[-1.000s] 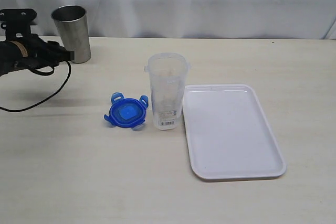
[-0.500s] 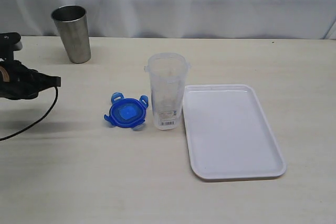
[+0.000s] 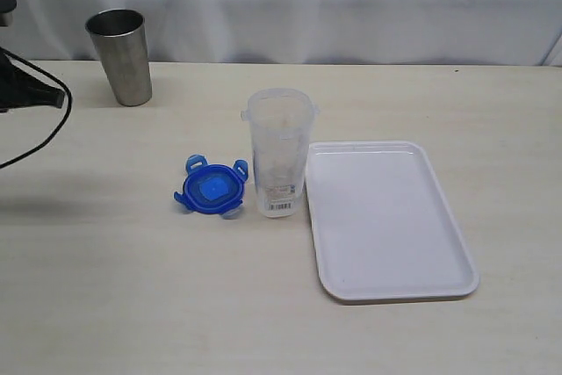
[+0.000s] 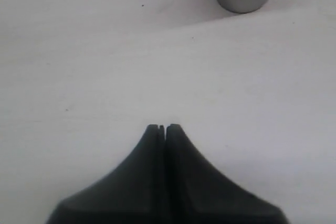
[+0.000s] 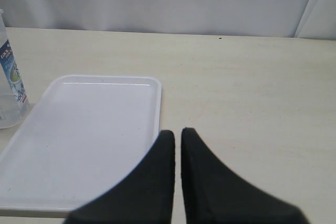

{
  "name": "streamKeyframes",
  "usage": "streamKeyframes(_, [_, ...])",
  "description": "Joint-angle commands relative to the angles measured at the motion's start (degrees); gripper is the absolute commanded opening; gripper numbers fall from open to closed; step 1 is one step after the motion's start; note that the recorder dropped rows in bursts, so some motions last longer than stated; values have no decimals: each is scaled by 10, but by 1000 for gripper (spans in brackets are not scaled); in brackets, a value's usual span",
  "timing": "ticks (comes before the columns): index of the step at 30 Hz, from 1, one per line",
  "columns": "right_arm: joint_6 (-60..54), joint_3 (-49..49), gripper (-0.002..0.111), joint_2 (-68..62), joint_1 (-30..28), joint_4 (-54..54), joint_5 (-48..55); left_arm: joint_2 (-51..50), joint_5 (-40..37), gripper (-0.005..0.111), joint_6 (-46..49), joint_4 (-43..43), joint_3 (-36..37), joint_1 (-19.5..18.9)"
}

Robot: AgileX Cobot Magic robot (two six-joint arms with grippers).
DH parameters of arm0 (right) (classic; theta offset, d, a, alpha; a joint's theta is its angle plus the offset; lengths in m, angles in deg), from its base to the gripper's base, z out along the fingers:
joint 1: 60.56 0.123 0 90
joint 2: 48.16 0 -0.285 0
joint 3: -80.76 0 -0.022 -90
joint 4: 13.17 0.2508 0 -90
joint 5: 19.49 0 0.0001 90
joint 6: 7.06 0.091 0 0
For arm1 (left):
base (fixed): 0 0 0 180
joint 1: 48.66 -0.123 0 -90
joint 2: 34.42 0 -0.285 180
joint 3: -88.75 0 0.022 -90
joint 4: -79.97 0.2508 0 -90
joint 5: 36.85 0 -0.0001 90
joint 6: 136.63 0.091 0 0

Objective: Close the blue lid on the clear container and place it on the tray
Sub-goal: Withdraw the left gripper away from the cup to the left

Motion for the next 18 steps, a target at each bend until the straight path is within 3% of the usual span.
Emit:
streamKeyframes(1, [1, -1, 5, 2, -2, 0, -1, 9, -78, 0, 65, 5, -36, 0])
streamKeyframes(7, [1, -1, 5, 2, -2, 0, -1, 4, -245, 0, 138, -23, -104, 0])
streamKeyframes(11, [1, -1, 5, 2, -2, 0, -1, 4, -347, 0, 228, -98, -169, 0])
streamKeyframes(15, [1, -1, 5, 2, -2, 0, -1, 25, -300, 0, 272, -227, -188, 0])
streamKeyframes(18, [1, -1, 5, 2, -2, 0, -1, 49, -215, 0, 375, -421, -167, 2])
